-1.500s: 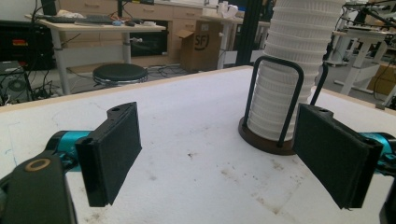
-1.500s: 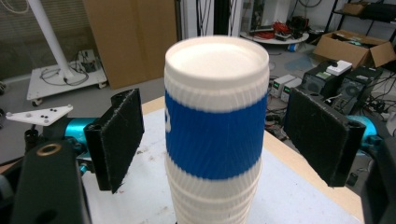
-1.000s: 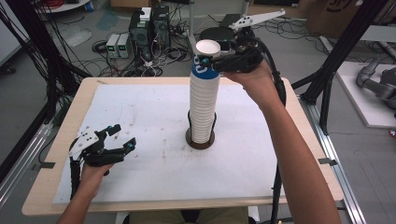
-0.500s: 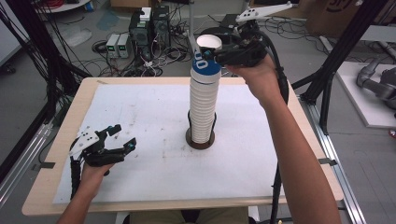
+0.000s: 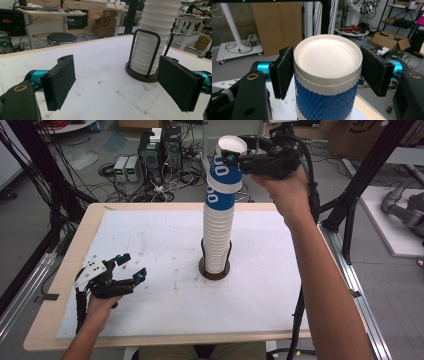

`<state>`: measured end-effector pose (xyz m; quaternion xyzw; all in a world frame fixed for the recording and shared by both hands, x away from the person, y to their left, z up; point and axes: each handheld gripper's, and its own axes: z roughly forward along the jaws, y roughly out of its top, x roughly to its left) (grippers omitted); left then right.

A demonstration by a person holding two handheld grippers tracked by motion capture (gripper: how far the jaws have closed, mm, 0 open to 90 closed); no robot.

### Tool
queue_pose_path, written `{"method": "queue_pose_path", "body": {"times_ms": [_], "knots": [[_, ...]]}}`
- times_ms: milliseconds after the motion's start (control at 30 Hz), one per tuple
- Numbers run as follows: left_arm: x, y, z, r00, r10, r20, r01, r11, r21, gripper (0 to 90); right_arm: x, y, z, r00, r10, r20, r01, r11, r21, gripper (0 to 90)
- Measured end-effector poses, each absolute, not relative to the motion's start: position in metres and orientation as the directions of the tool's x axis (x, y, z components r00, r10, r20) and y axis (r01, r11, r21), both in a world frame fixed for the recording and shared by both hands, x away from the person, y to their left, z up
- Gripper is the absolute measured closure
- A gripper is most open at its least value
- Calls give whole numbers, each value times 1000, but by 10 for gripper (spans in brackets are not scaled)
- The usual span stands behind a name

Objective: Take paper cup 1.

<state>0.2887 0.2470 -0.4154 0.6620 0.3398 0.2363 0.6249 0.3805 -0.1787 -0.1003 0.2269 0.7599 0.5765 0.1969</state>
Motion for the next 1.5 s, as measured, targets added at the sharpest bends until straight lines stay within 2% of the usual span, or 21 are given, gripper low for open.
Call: {"method": "queue_pose_path", "body": {"times_ms": [467,733,1000,1133,1200,1500], "knots": [[289,244,-416,672,732,-110,154,6,988,156,363,-207,-86,-806,591,-42,73,170,983,313],[288,241,-415,695,709,-118,152,16,988,156,349,-231,-96,-796,603,-43,78,172,982,313],[287,232,-413,722,683,-108,145,4,989,156,332,-268,-126,-775,632,-31,105,177,978,312],[286,228,-413,734,670,-108,142,5,990,156,323,-282,-155,-767,642,-17,140,193,971,312],[286,226,-412,743,661,-106,138,3,990,156,321,-284,-163,-768,641,-7,153,193,969,313],[283,216,-411,781,618,-91,123,-10,992,150,307,-280,-236,-792,611,-4,184,245,952,313]]}}
